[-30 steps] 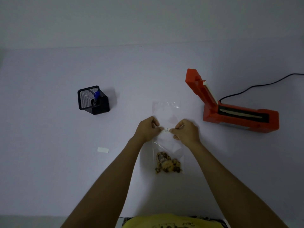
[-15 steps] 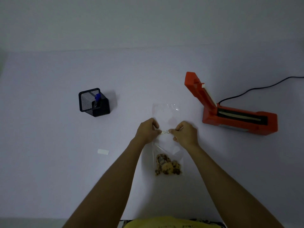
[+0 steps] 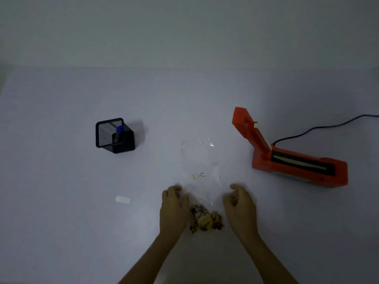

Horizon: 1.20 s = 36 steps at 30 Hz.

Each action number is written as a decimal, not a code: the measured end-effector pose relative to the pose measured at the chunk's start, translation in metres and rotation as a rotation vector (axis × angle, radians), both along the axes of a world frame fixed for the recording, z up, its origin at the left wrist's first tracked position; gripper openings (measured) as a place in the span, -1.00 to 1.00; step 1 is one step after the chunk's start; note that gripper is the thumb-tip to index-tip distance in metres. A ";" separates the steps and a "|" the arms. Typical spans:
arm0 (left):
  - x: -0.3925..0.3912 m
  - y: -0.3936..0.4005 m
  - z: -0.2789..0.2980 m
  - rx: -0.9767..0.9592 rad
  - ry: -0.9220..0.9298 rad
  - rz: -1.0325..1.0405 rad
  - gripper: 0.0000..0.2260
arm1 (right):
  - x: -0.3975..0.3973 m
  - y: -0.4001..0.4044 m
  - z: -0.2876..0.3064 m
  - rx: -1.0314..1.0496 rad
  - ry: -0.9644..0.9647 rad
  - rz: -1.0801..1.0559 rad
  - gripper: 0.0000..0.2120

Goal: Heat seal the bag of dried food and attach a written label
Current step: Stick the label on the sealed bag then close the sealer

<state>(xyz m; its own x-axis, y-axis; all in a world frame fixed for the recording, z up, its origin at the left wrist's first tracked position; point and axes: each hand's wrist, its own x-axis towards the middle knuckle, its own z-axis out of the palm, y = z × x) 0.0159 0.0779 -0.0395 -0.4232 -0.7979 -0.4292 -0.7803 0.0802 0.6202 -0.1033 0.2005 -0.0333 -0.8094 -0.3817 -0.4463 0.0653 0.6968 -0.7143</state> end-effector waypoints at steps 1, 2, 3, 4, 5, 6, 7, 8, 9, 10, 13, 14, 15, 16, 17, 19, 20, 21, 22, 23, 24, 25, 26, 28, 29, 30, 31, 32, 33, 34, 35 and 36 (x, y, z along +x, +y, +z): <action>0.003 0.006 -0.002 0.027 0.001 0.021 -0.71 | 0.005 0.004 -0.003 0.021 -0.024 0.019 -0.70; 0.004 0.010 -0.006 0.060 0.009 0.041 -0.71 | 0.008 0.005 -0.005 0.031 -0.047 0.035 -0.69; 0.003 0.012 -0.009 0.092 0.022 0.057 -0.69 | 0.011 0.005 -0.006 0.033 -0.067 0.045 -0.68; 0.002 0.011 -0.014 0.111 0.038 0.062 -0.64 | 0.012 0.002 -0.005 0.025 -0.084 0.051 -0.68; 0.001 0.009 -0.019 0.127 0.044 0.068 -0.57 | 0.011 -0.003 -0.005 0.014 -0.094 0.051 -0.69; -0.002 0.003 -0.022 0.139 0.044 0.082 -0.52 | 0.009 -0.009 -0.004 0.001 -0.102 0.048 -0.69; -0.007 -0.005 -0.023 0.145 0.046 0.095 -0.51 | 0.005 -0.017 -0.003 -0.009 -0.111 0.041 -0.68; -0.014 -0.016 -0.019 0.144 0.055 0.108 -0.53 | -0.001 -0.026 -0.002 -0.019 -0.121 0.034 -0.66; -0.023 -0.028 -0.012 0.133 0.071 0.122 -0.58 | -0.007 -0.037 -0.002 -0.031 -0.128 0.029 -0.65; -0.031 -0.040 -0.008 0.121 0.088 0.134 -0.62 | -0.014 -0.050 -0.003 -0.048 -0.131 0.028 -0.65; -0.052 -0.075 0.002 0.072 0.124 0.150 -0.65 | -0.032 -0.094 -0.008 -0.093 -0.107 0.045 -0.69; -0.058 -0.085 0.004 0.054 0.135 0.152 -0.65 | -0.037 -0.109 -0.008 -0.107 -0.103 0.049 -0.67; -0.063 -0.094 0.006 0.041 0.148 0.150 -0.64 | -0.043 -0.123 -0.007 -0.120 -0.100 0.046 -0.64; -0.068 -0.102 0.007 0.032 0.154 0.151 -0.63 | -0.049 -0.136 -0.005 -0.126 -0.099 0.042 -0.62; -0.072 -0.110 0.008 0.024 0.156 0.156 -0.61 | -0.054 -0.147 -0.004 -0.128 -0.096 0.042 -0.61; -0.080 -0.123 0.008 0.028 0.149 0.167 -0.58 | -0.062 -0.163 -0.003 -0.129 -0.084 0.064 -0.68; -0.082 -0.129 0.008 0.034 0.145 0.168 -0.56 | -0.065 -0.168 -0.006 -0.121 -0.068 0.082 -0.80; -0.084 -0.133 0.009 0.044 0.142 0.164 -0.54 | -0.068 -0.171 -0.007 -0.110 -0.058 0.101 -0.93; -0.086 -0.136 0.009 0.057 0.140 0.157 -0.52 | -0.069 -0.173 -0.009 -0.106 -0.054 0.119 -0.97; -0.086 -0.137 0.013 0.071 0.143 0.141 -0.49 | -0.068 -0.172 -0.008 -0.108 -0.056 0.142 -0.91; -0.086 -0.138 0.016 0.078 0.144 0.127 -0.46 | -0.068 -0.170 -0.006 -0.103 -0.064 0.165 -0.74; -0.086 -0.138 0.016 0.084 0.135 0.124 -0.44 | -0.070 -0.169 -0.005 -0.086 -0.074 0.184 -0.58; -0.085 -0.137 0.017 0.081 0.135 0.118 -0.43 | -0.070 -0.167 -0.004 -0.073 -0.078 0.199 -0.50; -0.077 -0.130 0.020 0.064 0.154 0.096 -0.43 | -0.065 -0.155 0.002 -0.067 -0.062 0.236 -0.46; -0.074 -0.125 0.023 0.050 0.174 0.086 -0.47 | -0.062 -0.147 0.006 -0.066 -0.043 0.249 -0.48; -0.072 -0.119 0.025 0.027 0.207 0.080 -0.57 | -0.059 -0.136 0.011 -0.062 -0.032 0.259 -0.49; -0.069 -0.113 0.027 -0.005 0.231 0.056 -0.76 | -0.054 -0.122 0.015 -0.061 -0.030 0.275 -0.52; -0.069 -0.107 0.029 -0.030 0.259 0.016 -0.90 | -0.049 -0.106 0.017 -0.053 -0.031 0.300 -0.54; -0.070 -0.101 0.028 -0.036 0.283 -0.011 -0.91 | -0.044 -0.087 0.020 -0.038 -0.035 0.330 -0.56; -0.072 -0.094 0.026 -0.036 0.289 -0.049 -0.94 | -0.038 -0.066 0.022 -0.017 -0.038 0.353 -0.58; -0.075 -0.087 0.024 -0.016 0.280 -0.079 -0.83 | -0.033 -0.043 0.024 0.002 -0.028 0.360 -0.62; -0.080 -0.078 0.026 -0.006 0.270 -0.122 -0.72 | -0.030 -0.019 0.025 0.027 -0.003 0.352 -0.67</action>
